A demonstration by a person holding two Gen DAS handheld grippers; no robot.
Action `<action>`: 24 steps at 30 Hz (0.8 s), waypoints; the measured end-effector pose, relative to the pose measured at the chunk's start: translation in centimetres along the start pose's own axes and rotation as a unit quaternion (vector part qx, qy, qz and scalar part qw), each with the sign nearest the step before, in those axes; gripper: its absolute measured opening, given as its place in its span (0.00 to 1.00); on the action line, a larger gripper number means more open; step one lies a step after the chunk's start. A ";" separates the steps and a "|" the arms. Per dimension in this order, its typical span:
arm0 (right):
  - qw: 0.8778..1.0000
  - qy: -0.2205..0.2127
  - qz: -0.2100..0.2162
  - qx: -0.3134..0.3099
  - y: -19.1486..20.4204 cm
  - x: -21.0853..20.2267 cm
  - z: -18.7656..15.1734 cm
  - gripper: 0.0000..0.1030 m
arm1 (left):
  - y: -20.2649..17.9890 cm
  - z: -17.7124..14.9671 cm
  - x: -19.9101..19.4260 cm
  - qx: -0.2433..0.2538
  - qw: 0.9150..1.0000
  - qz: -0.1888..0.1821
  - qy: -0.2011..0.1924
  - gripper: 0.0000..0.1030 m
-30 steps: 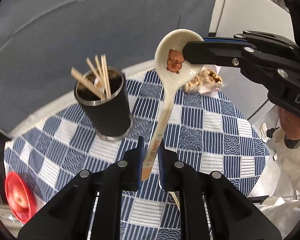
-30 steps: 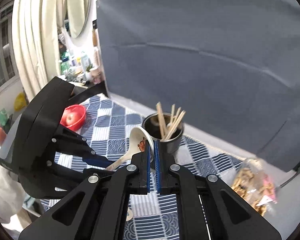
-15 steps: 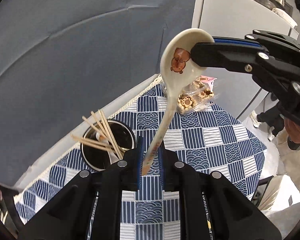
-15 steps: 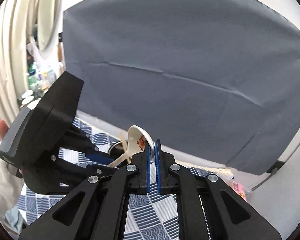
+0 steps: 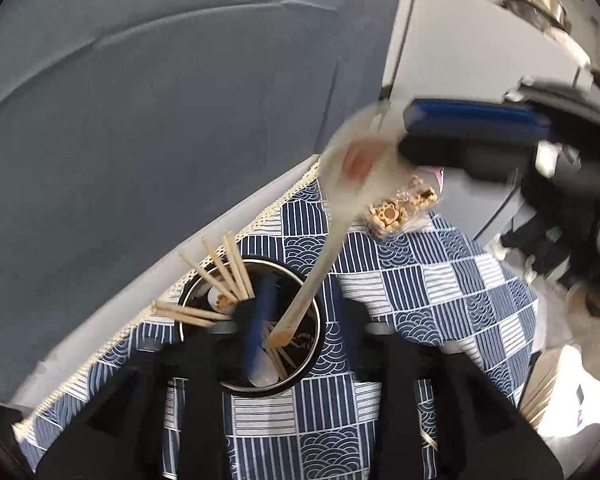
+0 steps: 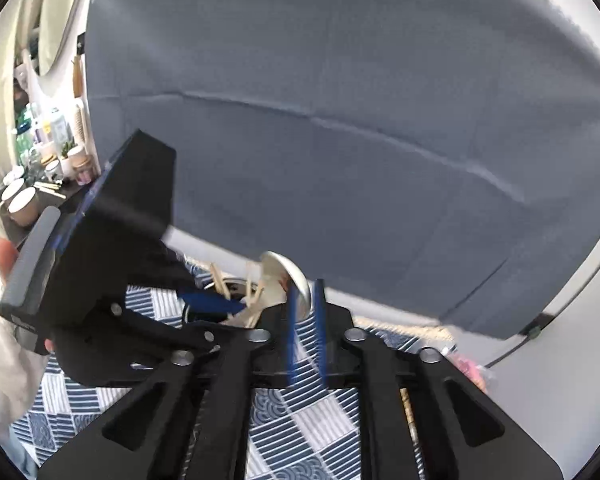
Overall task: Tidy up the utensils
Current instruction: 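Lower the left tool's spoon into the black cup and open while the right tool does likewise, then move both tools back toward the last small printed spoon on the cloth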
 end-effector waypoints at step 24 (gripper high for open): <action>0.994 0.021 0.105 -0.012 0.9 -2.4 -5.4 0.83 | -0.5 -7.0 -5.8 -0.099 0.987 0.127 -0.002 0.93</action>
Point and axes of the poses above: each gripper's, at about its wrist camera, not at the fingertips, and x roughly the way its jaws point, y to its left, z to its top, the point moved 10 cm from there along x, roughly the way its jaws point, and after that the axes turned 4 degrees about -z, right-handed, at the moved point
